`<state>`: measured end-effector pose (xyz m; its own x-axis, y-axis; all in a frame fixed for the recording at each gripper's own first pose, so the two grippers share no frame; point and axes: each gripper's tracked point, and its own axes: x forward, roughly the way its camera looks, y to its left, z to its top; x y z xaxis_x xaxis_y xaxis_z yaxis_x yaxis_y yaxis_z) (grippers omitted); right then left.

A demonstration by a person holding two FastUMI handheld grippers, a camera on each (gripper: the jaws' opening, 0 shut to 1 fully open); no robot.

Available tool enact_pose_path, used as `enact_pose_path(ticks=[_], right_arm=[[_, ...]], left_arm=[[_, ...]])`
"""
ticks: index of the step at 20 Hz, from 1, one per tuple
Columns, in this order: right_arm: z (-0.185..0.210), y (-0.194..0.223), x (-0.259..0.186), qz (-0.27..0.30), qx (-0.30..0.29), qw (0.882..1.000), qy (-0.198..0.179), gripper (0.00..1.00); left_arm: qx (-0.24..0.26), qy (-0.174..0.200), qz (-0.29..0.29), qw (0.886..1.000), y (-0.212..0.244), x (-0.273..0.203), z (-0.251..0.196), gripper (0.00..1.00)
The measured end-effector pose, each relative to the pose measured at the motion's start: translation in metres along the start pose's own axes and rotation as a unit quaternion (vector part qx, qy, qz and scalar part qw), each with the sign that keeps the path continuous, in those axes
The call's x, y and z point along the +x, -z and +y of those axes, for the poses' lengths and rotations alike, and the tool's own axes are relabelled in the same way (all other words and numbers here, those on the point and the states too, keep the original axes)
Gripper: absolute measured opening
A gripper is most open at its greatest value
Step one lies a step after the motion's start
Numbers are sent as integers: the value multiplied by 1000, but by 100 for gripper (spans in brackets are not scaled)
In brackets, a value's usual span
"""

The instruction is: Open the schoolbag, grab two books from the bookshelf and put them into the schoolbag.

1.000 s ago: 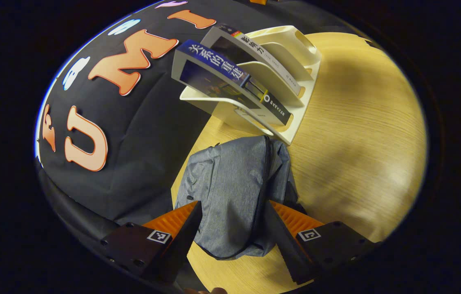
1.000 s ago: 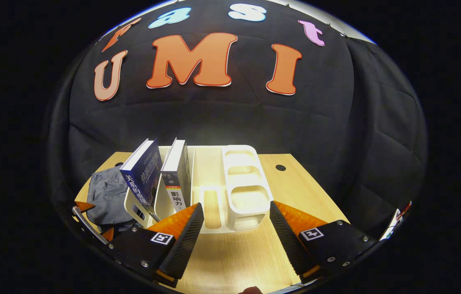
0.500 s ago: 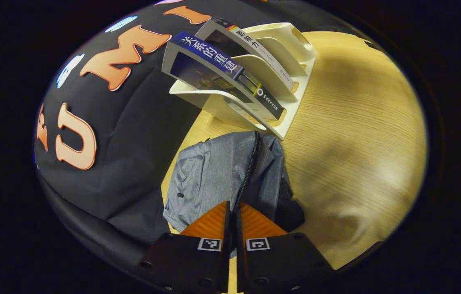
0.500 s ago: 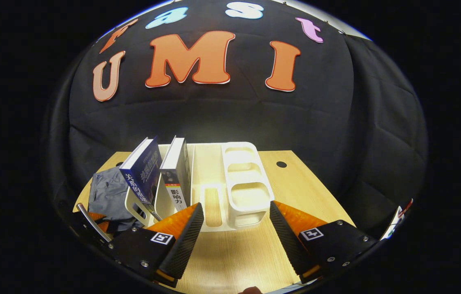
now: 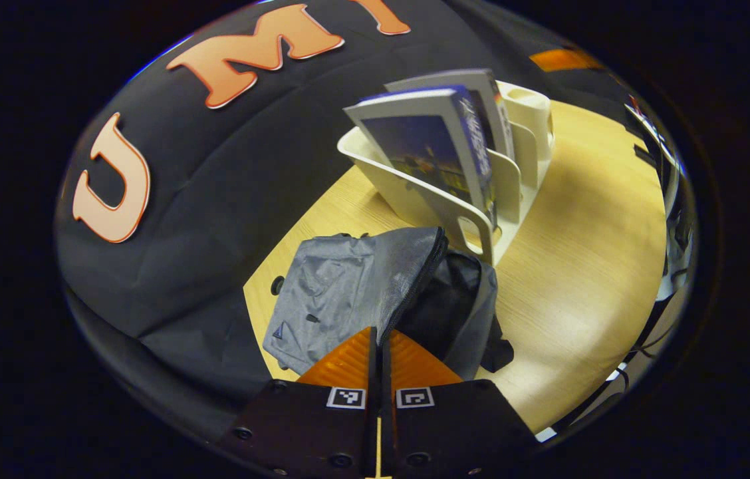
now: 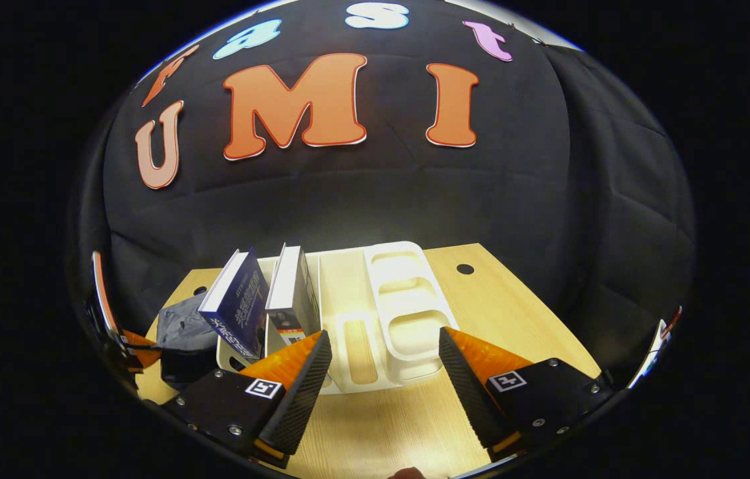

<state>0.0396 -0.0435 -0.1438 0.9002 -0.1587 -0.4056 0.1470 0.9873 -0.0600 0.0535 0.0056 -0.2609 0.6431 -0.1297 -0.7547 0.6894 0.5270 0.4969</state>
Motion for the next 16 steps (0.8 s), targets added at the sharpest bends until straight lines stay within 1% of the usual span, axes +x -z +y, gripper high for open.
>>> enact_pose_path(ticks=[3,6,9,11,13,14,16], right_arm=[[11,-10,-7,-4,11,1000,0,97],[19,-15,-20,-8,21,1000,13,97],[37,-13,-37,-3,43,999,12,97],[50,-8,-46,7,52,999,11,97],[65,-6,-56,22,56,998,3,97],[76,-8,-61,30,58,998,-7,97],[102,-16,-67,56,68,995,-47,97]], left_arm=[[1,17,-4,1000,-18,-12,40,1],[7,28,-21,999,-39,-22,81,1],[16,51,-32,998,-51,-27,110,0],[23,55,-42,997,-56,-27,130,1],[24,63,-49,997,-59,-25,143,0],[22,69,-51,996,-61,-23,146,1],[30,79,-61,995,-70,-23,155,1]])
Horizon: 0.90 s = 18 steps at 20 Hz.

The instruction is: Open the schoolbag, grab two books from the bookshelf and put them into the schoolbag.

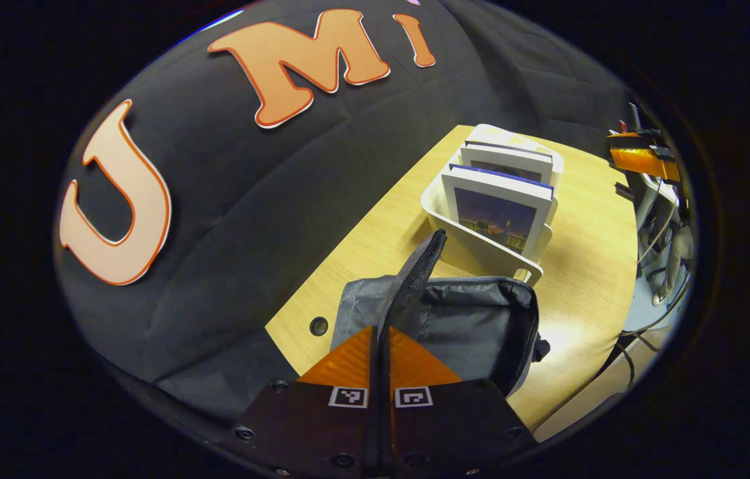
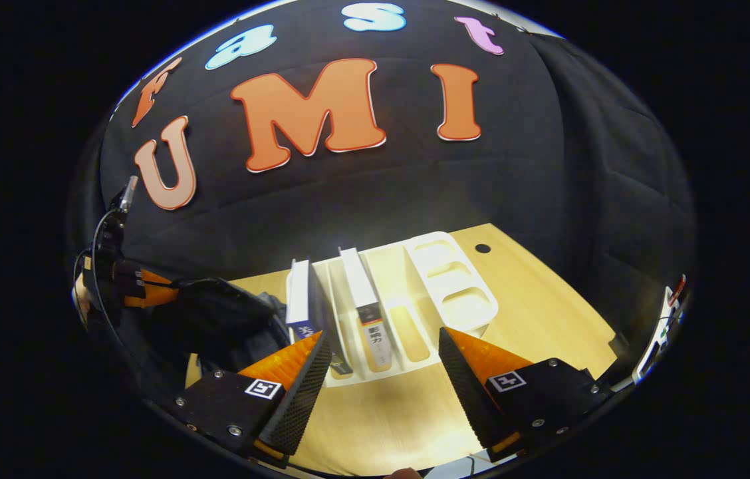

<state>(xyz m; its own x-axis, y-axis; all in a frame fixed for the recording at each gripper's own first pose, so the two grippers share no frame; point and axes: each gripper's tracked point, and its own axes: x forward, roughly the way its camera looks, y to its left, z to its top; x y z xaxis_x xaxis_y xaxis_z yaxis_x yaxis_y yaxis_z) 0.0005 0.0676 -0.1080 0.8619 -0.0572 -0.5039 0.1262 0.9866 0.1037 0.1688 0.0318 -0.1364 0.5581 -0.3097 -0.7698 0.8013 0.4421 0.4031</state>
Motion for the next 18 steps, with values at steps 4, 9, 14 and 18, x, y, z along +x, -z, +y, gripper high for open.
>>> enact_pose_path(ticks=[4,9,14,18], right_arm=[[58,-33,-3,70,-29,995,-66,97],[118,-60,22,215,-95,968,-93,98],[125,-52,85,308,-145,940,-41,98],[117,-33,125,352,-163,921,-12,99]], left_arm=[[-7,13,-15,1000,-10,4,7,1],[-22,32,-12,999,4,16,-4,1],[-29,35,-20,999,9,12,0,1],[-34,34,-22,999,13,13,4,1]])
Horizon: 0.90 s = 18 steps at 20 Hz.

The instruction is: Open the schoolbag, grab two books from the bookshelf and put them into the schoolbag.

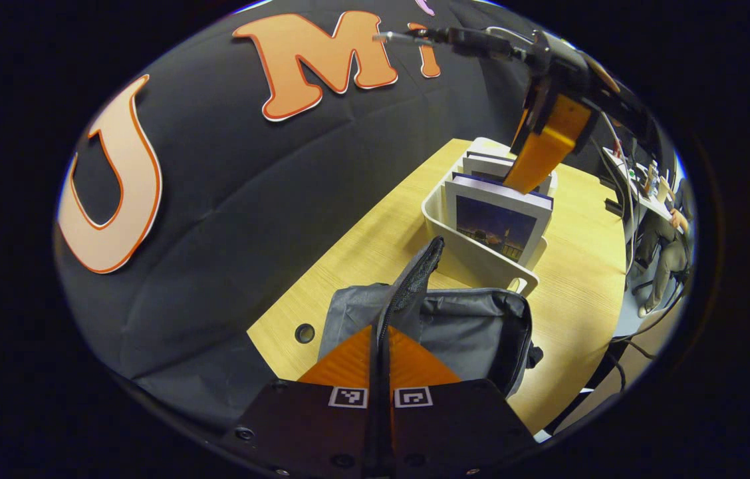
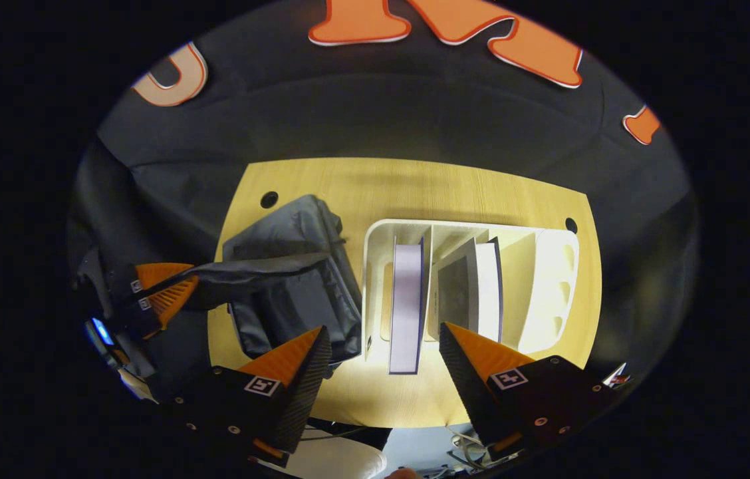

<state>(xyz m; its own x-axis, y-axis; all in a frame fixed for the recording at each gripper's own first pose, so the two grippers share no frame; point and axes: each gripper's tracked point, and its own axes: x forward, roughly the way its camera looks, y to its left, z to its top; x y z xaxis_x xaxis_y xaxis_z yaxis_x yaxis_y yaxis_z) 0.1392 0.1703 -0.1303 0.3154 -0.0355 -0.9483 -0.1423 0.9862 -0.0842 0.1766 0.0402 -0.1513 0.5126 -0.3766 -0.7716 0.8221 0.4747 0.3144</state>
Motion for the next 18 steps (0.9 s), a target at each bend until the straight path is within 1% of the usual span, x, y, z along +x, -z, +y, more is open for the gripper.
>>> enact_pose_path(ticks=[3,5,7,9,10,12,13,14,15,17,18], right_arm=[[-10,-4,27,22,-7,1000,19,98],[-13,-5,44,38,-5,999,25,98],[-15,-4,63,50,4,998,23,99],[-13,2,78,71,12,997,12,98],[-14,4,84,78,12,997,15,98],[-18,4,95,85,11,996,20,89],[-17,4,101,86,12,996,20,78],[-16,4,105,88,16,996,18,73],[-15,6,106,94,22,995,17,58],[-14,8,103,99,34,994,16,41],[-15,7,100,96,34,995,18,40]], left_arm=[[-4,2,4,1000,1,4,0,1],[-5,3,6,1000,1,6,-1,1],[-5,4,7,1000,0,6,-2,1],[-6,4,11,1000,1,9,0,1],[-8,2,13,1000,2,9,0,1],[-10,3,16,1000,3,10,-1,1],[-11,4,17,1000,3,10,-1,1],[-10,4,18,1000,4,10,-1,1],[-10,2,20,1000,5,10,0,1],[-13,0,22,1000,6,9,0,1],[-13,2,24,1000,6,9,-1,1]])
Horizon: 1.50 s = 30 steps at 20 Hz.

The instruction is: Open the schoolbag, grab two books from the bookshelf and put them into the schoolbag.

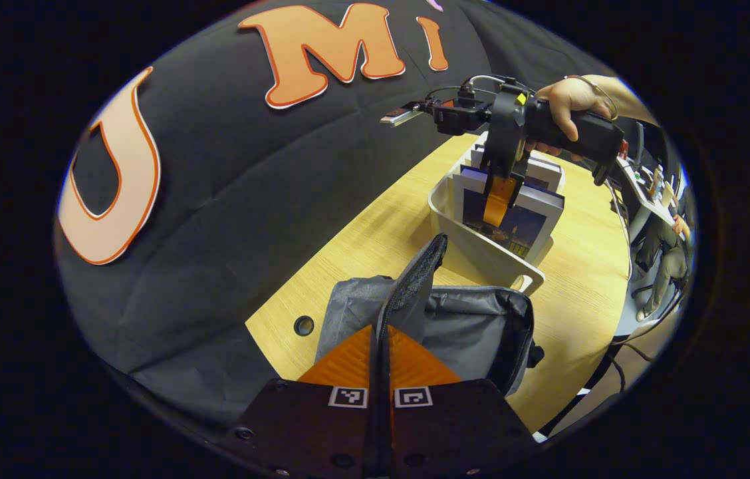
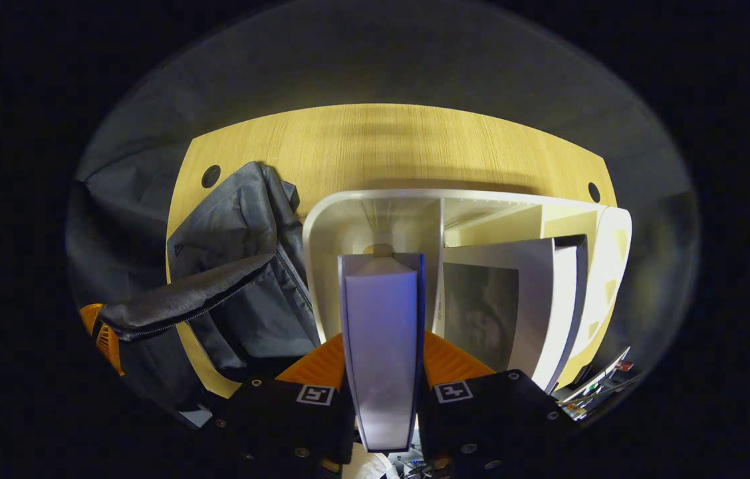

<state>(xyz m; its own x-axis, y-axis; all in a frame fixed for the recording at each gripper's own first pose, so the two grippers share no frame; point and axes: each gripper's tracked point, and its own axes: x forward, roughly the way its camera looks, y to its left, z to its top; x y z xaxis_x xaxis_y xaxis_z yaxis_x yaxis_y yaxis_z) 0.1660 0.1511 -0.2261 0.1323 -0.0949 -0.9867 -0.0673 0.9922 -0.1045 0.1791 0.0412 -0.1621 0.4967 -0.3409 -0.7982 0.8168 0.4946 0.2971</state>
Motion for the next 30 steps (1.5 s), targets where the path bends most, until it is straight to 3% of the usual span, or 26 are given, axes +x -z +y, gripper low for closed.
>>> enact_pose_path(ticks=[4,5,6,8,12,15,18,21,30], right_arm=[[4,5,-38,-24,6,1000,-10,39],[0,7,-52,-35,2,999,-3,48],[-4,7,-67,-46,-3,999,5,38],[-6,12,-100,-68,1,998,3,38],[-3,32,-165,-130,34,991,-29,38],[-6,63,-206,-188,57,978,-62,37],[-3,98,-232,-240,116,956,-118,38],[6,134,-228,-251,184,931,-190,37],[37,161,-123,-257,301,847,-355,37]], left_arm=[[3,-3,-2,1000,-1,-1,-1,1],[3,-4,-4,1000,-1,-1,-2,1],[3,-1,-5,1000,0,0,-5,1],[2,-3,-5,1000,2,1,-7,1],[11,0,-5,1000,4,1,-11,0],[15,1,-5,1000,5,-2,-14,1],[28,2,5,1000,7,-4,-15,1],[46,-2,16,999,7,-7,-14,1],[60,0,40,997,5,-9,-23,1]])
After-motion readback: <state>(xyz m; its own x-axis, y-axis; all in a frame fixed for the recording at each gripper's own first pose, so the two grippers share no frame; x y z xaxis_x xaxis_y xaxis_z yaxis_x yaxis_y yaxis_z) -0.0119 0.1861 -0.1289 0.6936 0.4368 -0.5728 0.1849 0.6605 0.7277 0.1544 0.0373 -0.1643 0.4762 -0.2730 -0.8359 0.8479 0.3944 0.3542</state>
